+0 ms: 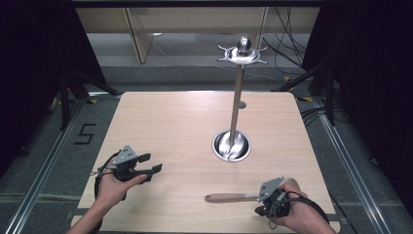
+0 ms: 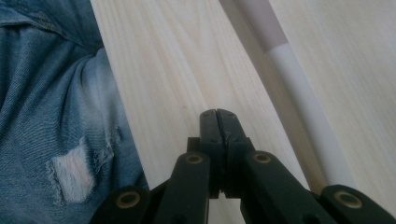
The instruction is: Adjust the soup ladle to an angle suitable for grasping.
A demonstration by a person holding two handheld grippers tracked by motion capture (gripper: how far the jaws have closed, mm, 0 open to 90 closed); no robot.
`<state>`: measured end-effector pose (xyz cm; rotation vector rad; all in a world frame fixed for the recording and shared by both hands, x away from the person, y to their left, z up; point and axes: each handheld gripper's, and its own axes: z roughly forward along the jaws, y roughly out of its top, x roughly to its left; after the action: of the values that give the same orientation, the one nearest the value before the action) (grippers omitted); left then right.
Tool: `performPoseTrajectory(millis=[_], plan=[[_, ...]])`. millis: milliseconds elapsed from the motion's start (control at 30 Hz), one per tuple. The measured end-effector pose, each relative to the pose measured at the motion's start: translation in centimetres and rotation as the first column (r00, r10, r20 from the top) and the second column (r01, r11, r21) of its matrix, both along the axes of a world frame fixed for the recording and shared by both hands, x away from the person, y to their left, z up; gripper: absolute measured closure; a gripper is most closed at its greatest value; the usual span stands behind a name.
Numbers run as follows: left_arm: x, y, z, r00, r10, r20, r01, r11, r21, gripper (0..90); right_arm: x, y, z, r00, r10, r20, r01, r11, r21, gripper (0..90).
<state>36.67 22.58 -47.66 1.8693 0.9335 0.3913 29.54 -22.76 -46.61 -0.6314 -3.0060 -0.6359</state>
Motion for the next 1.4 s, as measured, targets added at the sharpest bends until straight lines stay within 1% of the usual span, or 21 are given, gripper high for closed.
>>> performPoseTrajectory(millis=[33,67,100,133,167,267,300,433,500,600,767,833,900,933,967,1067,1200,1267,1300,1333,1400], plan=[[0.0,0.0,0.0,1.0,0.0,0.0,0.0,1.0,0.0,32.9,0.4,0.4,-0.2,0.9992,0.038,0.011,-0.038,0.9993,-0.006,90.0],[0.0,0.0,0.0,1.0,-0.004,0.001,0.004,1.0,-0.002,32.9,0.4,0.4,-0.2,0.9992,0.038,0.011,-0.038,0.9993,-0.006,90.0],[-0.1,-0.1,0.0,1.0,-0.006,0.001,0.006,1.0,0.0,32.9,0.3,0.7,-0.2,0.9999,0.014,-0.002,-0.014,0.9995,-0.028,90.0],[-0.1,0.0,0.1,1.0,-0.01,0.0,0.01,1.0,0.001,32.9,0.5,1.1,-0.4,0.9998,0.017,-0.008,-0.017,0.999,-0.041,90.0],[-0.2,-0.1,0.1,1.0,-0.001,-0.004,0.001,1.0,-0.01,32.9,0.9,1.6,-0.7,1.0,0.003,0.003,-0.003,0.9966,-0.082,90.0],[-0.1,0.0,0.1,0.9999,-0.01,0.003,0.01,0.9999,-0.001,32.9,1.3,2.2,-1.0,0.9999,0.01,-0.008,-0.01,0.9961,-0.088,90.0],[-0.1,0.0,0.0,0.9999,-0.013,0.003,0.013,0.9999,0.001,32.9,1.3,2.9,-1.2,0.9996,-0.011,-0.025,0.008,0.9946,-0.104,90.0],[0.0,0.0,0.1,0.9999,-0.013,0.004,0.013,0.9999,-0.002,32.9,1.8,3.9,-1.3,0.9993,-0.025,-0.028,0.023,0.9958,-0.089,90.0],[-0.1,0.0,0.1,0.9999,-0.016,0.005,0.016,0.9999,0.002,33.0,2.2,4.4,-1.3,0.9983,-0.05,-0.029,0.047,0.9949,-0.089,90.0],[-0.1,0.1,0.2,0.9999,-0.01,0.004,0.01,0.9999,0.004,33.0,2.5,4.5,-1.3,0.998,-0.059,-0.021,0.057,0.9943,-0.091,90.0],[0.0,0.0,0.1,0.9998,-0.017,0.004,0.017,0.9999,0.001,32.9,3.0,4.6,-1.4,0.9937,-0.11,-0.022,0.108,0.9909,-0.08,90.0],[0.0,0.0,0.1,0.9998,-0.021,0.008,0.021,0.9998,0.004,32.9,3.3,4.5,-1.4,0.9949,-0.097,-0.024,0.095,0.9926,-0.076,90.0],[0.0,0.0,0.1,0.9997,-0.021,0.007,0.021,0.9998,0.004,32.9,3.4,4.5,-1.3,0.992,-0.124,-0.025,0.122,0.99,-0.072,90.0],[0.0,-0.1,0.1,0.9999,-0.012,0.001,0.012,0.9999,-0.009,32.9,3.7,4.6,-1.3,0.9904,-0.136,-0.025,0.134,0.9884,-0.071,90.0],[0.0,0.0,0.1,0.9999,-0.012,0.0,0.012,0.9999,-0.008,32.9,3.9,4.6,-1.3,0.9914,-0.129,-0.024,0.127,0.9899,-0.063,90.0],[0.0,0.0,0.1,0.9999,-0.016,0.001,0.016,0.9999,0.0,32.9,4.2,4.6,-1.3,0.9861,-0.165,-0.014,0.164,0.9843,-0.064,90.0],[0.0,0.0,0.1,0.9999,-0.016,0.0,0.016,0.9999,-0.001,32.9,4.5,4.7,-1.3,0.9835,-0.181,-0.006,0.18,0.981,-0.073,90.0],[-0.1,-0.1,0.1,0.9999,-0.011,0.0,0.011,0.9999,-0.004,32.9,4.5,4.8,-1.1,0.985,-0.173,0.005,0.173,0.9821,-0.075,90.0],[-0.1,-0.1,0.1,1.0,-0.01,0.0,0.01,0.9999,-0.005,32.9,4.4,4.9,-0.9,0.9864,-0.164,-0.007,0.163,0.9838,-0.074,90.0],[0.0,0.0,0.1,0.9999,-0.011,0.0,0.011,0.9999,0.0,32.9,4.2,5.0,-0.7,0.9896,-0.143,-0.017,0.142,0.9876,-0.068,88.0],[0.0,-0.1,0.0,0.9998,-0.018,-0.002,0.018,0.9998,-0.002,32.9,4.1,5.1,-0.2,0.9983,-0.058,-0.004,0.057,0.9963,-0.064,80.2]])
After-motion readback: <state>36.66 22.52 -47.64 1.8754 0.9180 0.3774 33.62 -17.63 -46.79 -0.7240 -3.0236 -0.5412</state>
